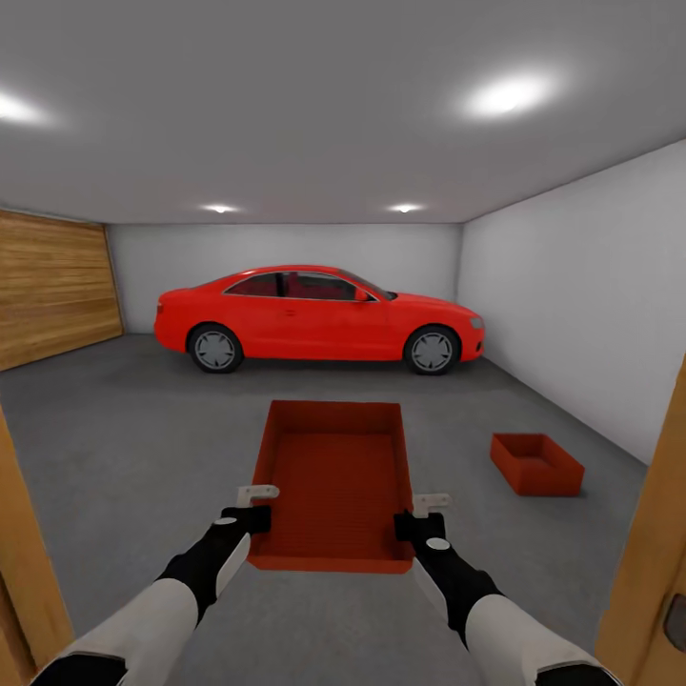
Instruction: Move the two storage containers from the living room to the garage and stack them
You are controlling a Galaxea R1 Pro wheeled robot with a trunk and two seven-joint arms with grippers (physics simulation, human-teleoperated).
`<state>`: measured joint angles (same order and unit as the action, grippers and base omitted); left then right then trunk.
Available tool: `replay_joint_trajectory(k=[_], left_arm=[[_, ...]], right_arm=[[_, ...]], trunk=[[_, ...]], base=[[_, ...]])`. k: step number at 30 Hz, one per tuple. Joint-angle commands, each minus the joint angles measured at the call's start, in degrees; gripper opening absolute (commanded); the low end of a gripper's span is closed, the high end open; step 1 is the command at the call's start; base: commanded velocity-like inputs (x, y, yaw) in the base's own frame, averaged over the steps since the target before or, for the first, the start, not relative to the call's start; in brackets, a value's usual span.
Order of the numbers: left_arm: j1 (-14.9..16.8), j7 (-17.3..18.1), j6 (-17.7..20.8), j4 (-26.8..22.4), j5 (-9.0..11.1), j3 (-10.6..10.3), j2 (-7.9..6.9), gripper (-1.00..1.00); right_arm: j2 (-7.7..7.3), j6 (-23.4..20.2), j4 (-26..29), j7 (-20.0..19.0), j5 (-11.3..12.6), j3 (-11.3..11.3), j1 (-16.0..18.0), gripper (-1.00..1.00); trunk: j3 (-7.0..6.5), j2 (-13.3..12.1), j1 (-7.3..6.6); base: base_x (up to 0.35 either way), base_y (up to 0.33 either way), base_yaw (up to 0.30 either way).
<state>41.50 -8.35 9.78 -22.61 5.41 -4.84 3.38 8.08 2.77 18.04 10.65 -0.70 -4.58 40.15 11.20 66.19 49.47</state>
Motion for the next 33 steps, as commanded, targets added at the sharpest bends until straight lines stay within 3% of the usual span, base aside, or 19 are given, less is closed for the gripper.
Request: replay_joint_trajectory(k=[1, 33], left_arm=[[0.07, -1.77, -0.11, -0.33, -0.82, 2.56, -0.74, -1.00], [0.07, -1.93, -0.11, -0.25, -0.83, 2.49, -0.82, -1.00]], right_arm=[[-0.53, 0.13, -0.20, 1.04, 0.26, 0.71, 0.02, -1.00], [-0.68, 0.22, -0.20, 1.04, 0.26, 0.76, 0.03, -1.00]], trunk=[[0.08, 0.05, 0.04], [0.08, 0.05, 0.04]], base=[[0.320, 0.000, 0.000], [0.321, 0.000, 0.000]])
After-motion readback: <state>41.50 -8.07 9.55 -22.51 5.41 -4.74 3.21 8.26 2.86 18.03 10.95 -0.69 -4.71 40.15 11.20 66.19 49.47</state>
